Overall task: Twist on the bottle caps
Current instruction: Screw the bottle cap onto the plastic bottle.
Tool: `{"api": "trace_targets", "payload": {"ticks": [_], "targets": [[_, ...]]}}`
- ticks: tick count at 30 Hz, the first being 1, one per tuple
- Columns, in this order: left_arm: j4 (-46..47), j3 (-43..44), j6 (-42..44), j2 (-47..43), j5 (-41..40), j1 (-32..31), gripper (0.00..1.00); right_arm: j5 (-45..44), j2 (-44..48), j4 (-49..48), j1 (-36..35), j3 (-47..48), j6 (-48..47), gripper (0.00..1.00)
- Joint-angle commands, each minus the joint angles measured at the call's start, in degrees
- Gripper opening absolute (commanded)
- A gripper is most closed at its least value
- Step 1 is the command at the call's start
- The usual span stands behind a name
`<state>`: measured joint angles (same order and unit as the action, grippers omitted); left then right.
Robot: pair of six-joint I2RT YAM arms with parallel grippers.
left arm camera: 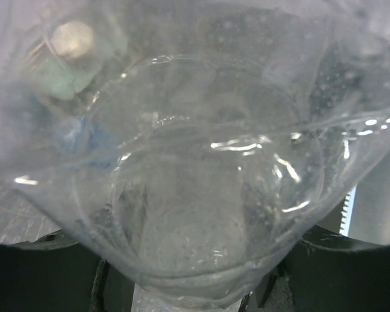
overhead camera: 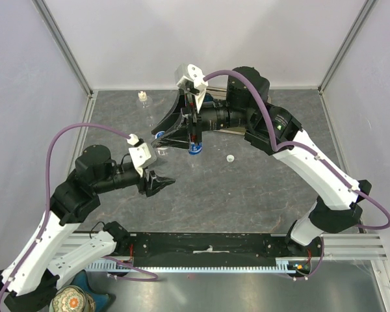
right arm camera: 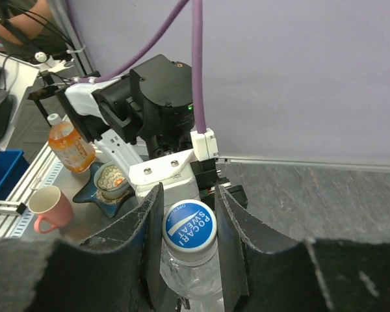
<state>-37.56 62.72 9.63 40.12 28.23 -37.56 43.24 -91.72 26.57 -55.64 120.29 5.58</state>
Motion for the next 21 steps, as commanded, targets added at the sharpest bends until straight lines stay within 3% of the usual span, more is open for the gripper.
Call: {"api": "trace_targets", "payload": {"ticks": [1,12,17,21], "targets": [[8.56,0.56,0.57,-1.01,-5.99,0.73,0.02,-2.37,-0.74,9.21,-0.61,-0.49,-0.14,0.08],[10.14,2.76,-8.47,-0.04,-13.36,2.58,0.02,-13.79,2.60,-2.20,-5.62,-11.56,3.11,0.04],[10.14,3.90,-9.10,0.05,-16.44,3.28,0.02,-24.07,3.83,-4.77,-8.17,-15.17,4.79,0.02],[9.96,3.64,-8.40,0.05,-23.72,3.37,0.02,-31.98,3.39,-3.45,-10.27,-14.73,8.47,0.01]]}}
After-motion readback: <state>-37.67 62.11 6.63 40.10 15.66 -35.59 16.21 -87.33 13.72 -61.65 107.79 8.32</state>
